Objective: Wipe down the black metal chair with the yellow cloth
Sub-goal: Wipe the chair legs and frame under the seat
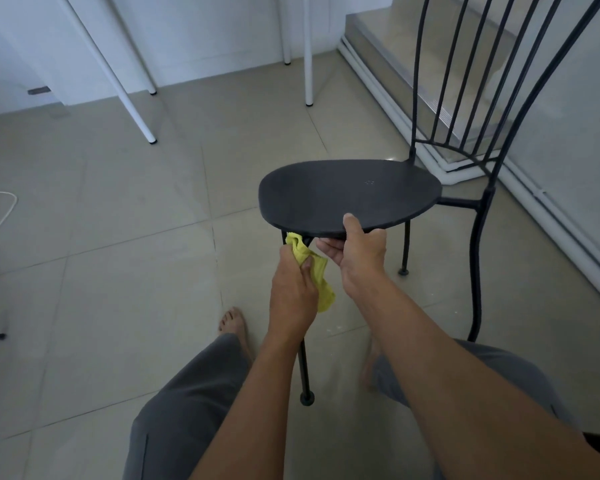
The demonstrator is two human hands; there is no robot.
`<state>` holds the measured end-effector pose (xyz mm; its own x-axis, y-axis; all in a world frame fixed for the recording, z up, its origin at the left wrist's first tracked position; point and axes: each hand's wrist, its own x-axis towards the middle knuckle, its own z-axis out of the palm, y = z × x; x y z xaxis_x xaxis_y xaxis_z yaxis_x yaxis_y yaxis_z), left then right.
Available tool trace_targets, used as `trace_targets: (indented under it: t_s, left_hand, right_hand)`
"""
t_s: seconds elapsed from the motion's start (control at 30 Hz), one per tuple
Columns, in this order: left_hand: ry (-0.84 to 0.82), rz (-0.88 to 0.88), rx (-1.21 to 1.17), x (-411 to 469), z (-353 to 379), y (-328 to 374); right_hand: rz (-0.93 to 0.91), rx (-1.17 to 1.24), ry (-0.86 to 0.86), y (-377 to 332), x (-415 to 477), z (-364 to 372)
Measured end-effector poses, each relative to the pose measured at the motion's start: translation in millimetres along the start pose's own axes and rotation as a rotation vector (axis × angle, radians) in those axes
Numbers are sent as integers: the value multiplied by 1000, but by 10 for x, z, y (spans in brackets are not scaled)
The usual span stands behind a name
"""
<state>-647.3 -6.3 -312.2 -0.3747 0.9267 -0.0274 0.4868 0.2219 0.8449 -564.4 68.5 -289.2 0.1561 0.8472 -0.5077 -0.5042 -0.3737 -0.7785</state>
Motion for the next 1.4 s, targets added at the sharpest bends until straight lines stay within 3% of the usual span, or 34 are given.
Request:
trace_targets:
  t_s: [0.1, 0.23, 0.47, 0.57, 0.9, 1.1, 1.23, 1.4]
  left_hand:
    - [0, 5, 18, -21, -6, -7]
    - [-4, 3, 28, -32, 2, -16]
    - [14, 15, 27, -56, 23, -75]
    - [27, 20, 43, -89, 38, -103]
    - [36, -4, 98, -58, -113, -214]
    - [28, -26, 97, -43, -171, -257]
    - [11, -36, 89, -108, -189, -258]
    - [227, -65, 141, -346, -324, -226]
  right_hand:
    - [36, -103, -33, -107, 7, -189]
    - [-17, -323, 74, -326, 38, -614]
    - [-345, -658, 381, -672, 249, -1357]
    - [-473, -681, 448, -839, 417, -1558]
    - [-541, -720, 99, -1262, 739, -1562]
    - [-617, -694, 43, -1359, 744, -1462]
    - [-609, -538, -36, -1535, 757, -1238]
    - [-613, -611, -120, -1574, 830, -1303]
